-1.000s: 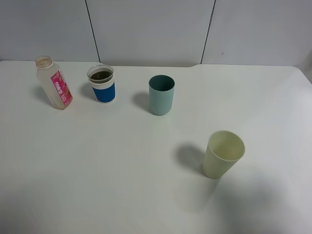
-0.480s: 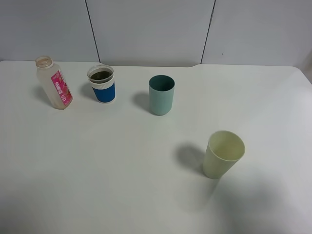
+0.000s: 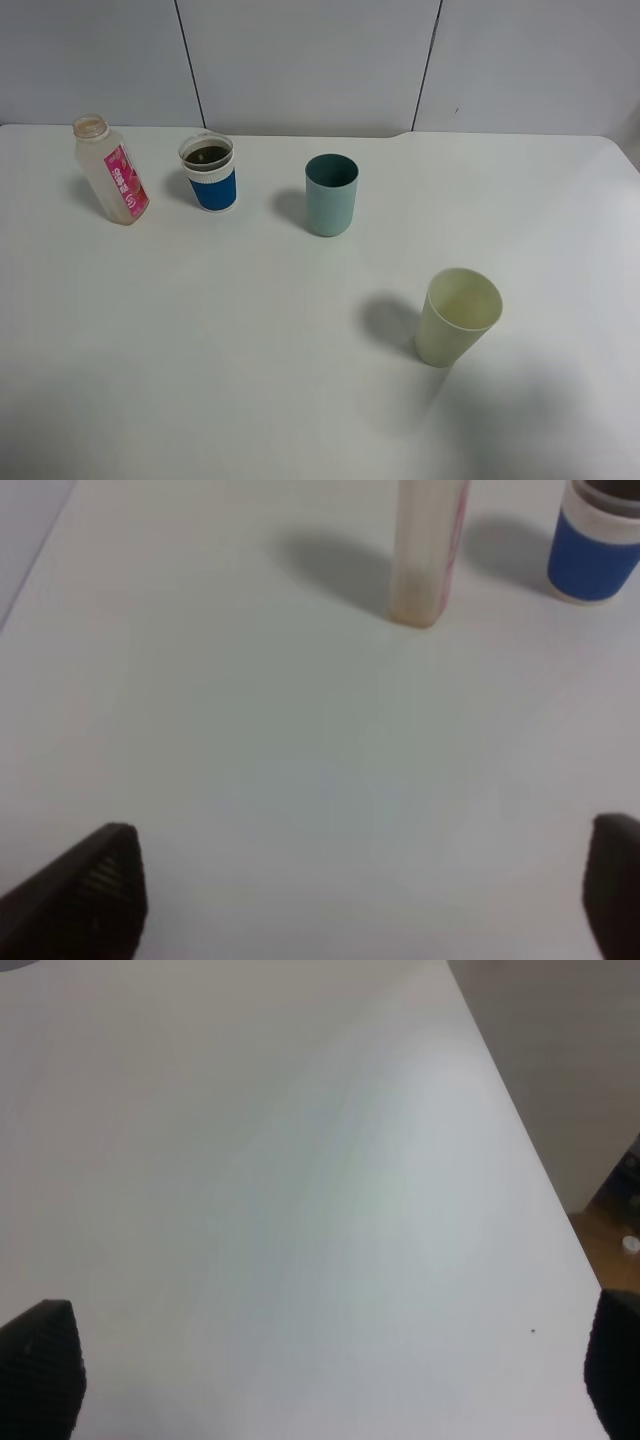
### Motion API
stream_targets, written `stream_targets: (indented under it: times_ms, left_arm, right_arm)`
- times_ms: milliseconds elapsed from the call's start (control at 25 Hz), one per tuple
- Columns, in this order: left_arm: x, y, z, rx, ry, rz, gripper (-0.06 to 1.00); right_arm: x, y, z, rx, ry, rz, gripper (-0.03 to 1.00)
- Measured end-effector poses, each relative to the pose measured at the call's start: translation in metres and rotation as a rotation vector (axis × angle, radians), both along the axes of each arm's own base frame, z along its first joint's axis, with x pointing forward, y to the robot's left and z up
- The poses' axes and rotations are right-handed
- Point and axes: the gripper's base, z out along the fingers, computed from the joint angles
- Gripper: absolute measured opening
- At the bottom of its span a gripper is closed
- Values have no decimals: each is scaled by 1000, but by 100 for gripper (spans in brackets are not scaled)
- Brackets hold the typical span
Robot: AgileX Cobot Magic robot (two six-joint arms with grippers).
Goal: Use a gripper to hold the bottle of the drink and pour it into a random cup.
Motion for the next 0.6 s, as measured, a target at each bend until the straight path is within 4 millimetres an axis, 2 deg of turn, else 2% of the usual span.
stream_targets:
  times_ms: [600]
  left_arm:
    - [0,0,0,-1,3,2,82]
  right_arm:
    - [0,0,0,0,0,0,100]
